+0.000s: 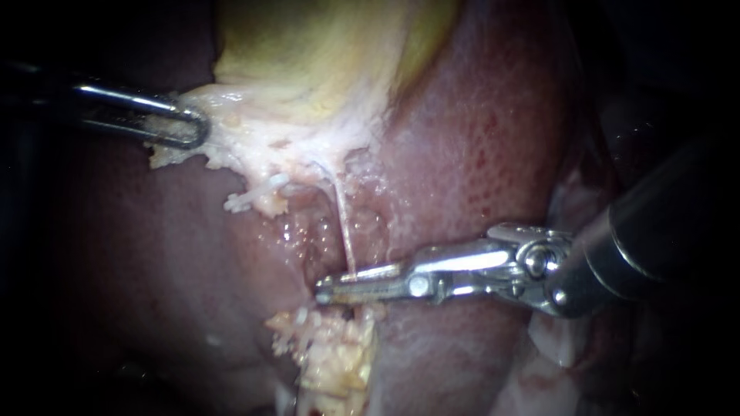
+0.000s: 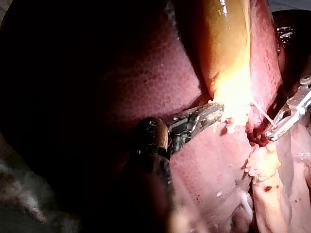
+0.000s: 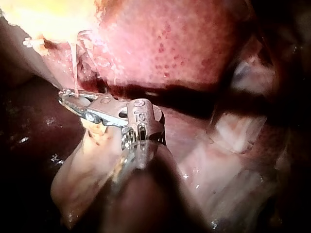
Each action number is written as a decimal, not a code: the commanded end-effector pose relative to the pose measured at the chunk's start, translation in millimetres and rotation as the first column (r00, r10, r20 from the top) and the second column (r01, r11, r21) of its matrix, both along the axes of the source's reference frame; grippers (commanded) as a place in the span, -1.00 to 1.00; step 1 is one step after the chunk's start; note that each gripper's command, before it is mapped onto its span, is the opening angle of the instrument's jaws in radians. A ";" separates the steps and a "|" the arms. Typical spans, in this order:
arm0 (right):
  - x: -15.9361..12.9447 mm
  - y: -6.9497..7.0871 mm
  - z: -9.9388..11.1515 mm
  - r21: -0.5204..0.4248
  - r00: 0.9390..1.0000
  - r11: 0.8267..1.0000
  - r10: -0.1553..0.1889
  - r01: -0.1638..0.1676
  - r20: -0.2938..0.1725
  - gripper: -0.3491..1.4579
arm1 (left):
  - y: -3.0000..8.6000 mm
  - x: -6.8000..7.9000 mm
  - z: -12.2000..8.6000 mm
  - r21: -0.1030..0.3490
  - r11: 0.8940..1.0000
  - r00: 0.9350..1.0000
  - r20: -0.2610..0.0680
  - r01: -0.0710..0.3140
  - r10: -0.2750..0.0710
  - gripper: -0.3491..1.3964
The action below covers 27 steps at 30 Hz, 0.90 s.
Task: Going back first clip right tube
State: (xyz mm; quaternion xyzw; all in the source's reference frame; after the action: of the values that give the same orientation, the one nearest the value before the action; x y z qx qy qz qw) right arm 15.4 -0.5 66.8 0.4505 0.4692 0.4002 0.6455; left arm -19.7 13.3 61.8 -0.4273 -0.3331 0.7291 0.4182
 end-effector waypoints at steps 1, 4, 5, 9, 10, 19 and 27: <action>-0.1 0.0 0.1 -0.005 1.000 1.000 -0.001 0.001 -0.001 -1.00 | 0.0 0.0 0.0 0.000 1.000 1.000 0.000 0.000 0.000 -1.00; 0.1 -0.1 0.3 -0.026 1.000 1.000 -0.004 0.003 -0.018 -0.82 | 0.0 0.0 0.0 0.000 1.000 1.000 0.000 0.000 0.000 -1.00; 0.3 -0.1 0.5 -0.055 1.000 0.998 -0.006 0.004 -0.029 -0.63 | 0.0 0.0 0.0 0.000 1.000 1.000 0.000 0.000 0.000 -1.00; 1.2 -0.6 1.9 -0.125 0.999 0.992 -0.013 0.008 -0.044 -0.22 | 0.0 0.0 0.0 0.000 1.000 1.000 0.000 0.000 0.000 -1.00; 1.4 -0.9 2.3 -0.145 0.999 0.989 -0.017 0.010 -0.047 -0.18 | 0.0 0.0 0.0 0.000 1.000 1.000 0.000 0.000 0.000 -1.00; 1.4 -0.2 4.5 -0.378 1.000 0.926 -0.013 0.009 -0.008 -0.06 | 0.0 0.0 0.0 0.000 1.000 1.000 0.000 0.000 0.000 -1.00; -0.6 0.1 4.4 -0.551 0.996 0.830 -0.053 0.083 0.071 -0.06 | -0.1 0.1 0.0 0.000 1.000 1.000 0.000 0.000 0.000 -1.00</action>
State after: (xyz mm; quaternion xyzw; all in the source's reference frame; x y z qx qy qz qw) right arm 14.6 -0.4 71.2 0.2481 0.5326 0.2309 0.7755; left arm -19.6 13.2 61.8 -0.4272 -0.3331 0.7292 0.4182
